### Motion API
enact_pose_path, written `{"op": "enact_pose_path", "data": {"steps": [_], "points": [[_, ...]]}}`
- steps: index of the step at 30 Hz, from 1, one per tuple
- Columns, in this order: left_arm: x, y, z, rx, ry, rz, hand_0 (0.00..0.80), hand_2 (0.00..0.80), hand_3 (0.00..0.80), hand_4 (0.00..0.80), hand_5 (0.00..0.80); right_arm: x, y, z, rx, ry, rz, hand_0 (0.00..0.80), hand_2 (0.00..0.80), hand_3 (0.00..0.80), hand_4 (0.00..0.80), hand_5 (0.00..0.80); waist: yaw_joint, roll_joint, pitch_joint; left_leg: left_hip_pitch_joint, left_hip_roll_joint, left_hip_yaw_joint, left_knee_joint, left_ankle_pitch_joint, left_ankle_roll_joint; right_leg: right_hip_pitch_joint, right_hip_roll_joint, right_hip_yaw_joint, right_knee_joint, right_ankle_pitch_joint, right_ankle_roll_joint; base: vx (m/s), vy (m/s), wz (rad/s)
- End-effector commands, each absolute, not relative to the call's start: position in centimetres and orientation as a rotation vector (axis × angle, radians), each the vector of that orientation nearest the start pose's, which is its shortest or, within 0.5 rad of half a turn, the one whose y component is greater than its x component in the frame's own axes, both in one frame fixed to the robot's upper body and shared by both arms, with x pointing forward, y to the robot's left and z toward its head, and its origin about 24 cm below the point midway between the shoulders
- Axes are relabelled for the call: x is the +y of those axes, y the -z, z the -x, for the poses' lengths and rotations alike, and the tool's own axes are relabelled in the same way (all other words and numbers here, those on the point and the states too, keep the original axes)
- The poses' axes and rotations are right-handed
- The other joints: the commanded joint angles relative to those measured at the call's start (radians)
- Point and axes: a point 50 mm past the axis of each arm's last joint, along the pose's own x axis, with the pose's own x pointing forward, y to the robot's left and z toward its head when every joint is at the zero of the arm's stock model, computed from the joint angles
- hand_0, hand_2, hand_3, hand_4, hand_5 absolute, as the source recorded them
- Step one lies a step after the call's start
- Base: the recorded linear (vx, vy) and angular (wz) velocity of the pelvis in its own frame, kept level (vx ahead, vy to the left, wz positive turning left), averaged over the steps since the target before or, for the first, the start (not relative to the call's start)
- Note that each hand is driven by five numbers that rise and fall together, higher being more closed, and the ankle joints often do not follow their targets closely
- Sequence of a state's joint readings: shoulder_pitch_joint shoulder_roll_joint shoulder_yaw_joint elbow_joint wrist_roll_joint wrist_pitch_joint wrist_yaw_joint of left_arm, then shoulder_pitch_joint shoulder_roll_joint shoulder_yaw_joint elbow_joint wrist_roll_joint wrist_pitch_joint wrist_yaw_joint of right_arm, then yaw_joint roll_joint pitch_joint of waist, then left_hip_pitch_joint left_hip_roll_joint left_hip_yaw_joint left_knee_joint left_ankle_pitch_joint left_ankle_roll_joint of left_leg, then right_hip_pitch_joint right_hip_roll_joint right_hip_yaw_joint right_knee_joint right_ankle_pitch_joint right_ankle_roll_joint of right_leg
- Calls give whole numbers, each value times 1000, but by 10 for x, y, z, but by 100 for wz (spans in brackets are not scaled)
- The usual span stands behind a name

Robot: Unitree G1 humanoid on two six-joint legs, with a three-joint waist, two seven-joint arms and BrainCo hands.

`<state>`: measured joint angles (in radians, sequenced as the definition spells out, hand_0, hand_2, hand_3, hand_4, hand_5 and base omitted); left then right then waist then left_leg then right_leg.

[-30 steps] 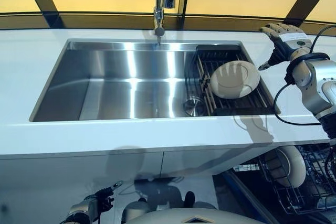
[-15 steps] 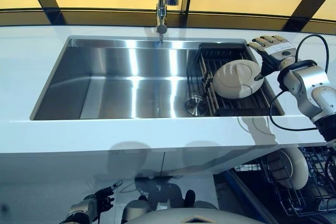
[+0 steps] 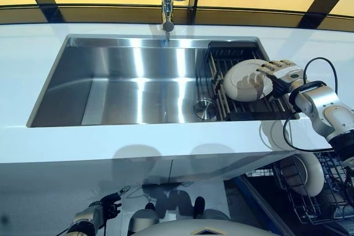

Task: Take plates into dishwasher

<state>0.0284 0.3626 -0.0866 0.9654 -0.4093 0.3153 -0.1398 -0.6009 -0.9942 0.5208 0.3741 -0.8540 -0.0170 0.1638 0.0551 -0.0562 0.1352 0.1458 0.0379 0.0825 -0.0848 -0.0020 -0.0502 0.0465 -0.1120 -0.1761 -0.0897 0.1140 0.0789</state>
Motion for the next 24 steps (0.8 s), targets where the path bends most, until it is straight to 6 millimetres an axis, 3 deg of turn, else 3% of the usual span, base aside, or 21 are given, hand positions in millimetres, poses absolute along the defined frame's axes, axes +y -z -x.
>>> {"op": "enact_pose_path", "data": {"steps": [1, 17, 18, 24], "points": [[266, 137, -121, 1203, -183, 158, 0, 0, 0, 0, 0, -276, -157, -337, 50, -185, 2071, 0, 0, 0, 0, 0, 1, -18, -8, -43, -23, 17, 13, -18, 44, 30, -13, 1, 30, -41, 67, 0, 0, 0], [251, 140, -121, 1216, -158, 240, 0, 0, 0, 0, 0, -276, -149, -336, -89, -5, 2233, 0, 0, 0, 0, 0, 2, 3, 17, -81, -23, 18, 18, -11, 46, -1, -12, 10, 27, -36, 69, -14, -19, 0], [243, 146, -120, 1188, -171, 180, 0, 0, 0, 0, 0, -275, -148, -335, -95, 34, 2210, 0, 0, 0, 0, 0, 10, -10, 28, -96, -22, 15, 26, -15, 46, -14, -11, 8, 38, -39, 74, -100, -140, 1], [236, 141, -137, 1172, -171, 204, 0, 0, 0, 0, 0, -273, -157, -340, -127, 132, 2205, 0, 0, 0, 0, 0, -4, 1, 54, -106, -25, 11, 35, -14, 47, -25, -10, 13, 44, -38, 69, -17, -21, 0]]}}
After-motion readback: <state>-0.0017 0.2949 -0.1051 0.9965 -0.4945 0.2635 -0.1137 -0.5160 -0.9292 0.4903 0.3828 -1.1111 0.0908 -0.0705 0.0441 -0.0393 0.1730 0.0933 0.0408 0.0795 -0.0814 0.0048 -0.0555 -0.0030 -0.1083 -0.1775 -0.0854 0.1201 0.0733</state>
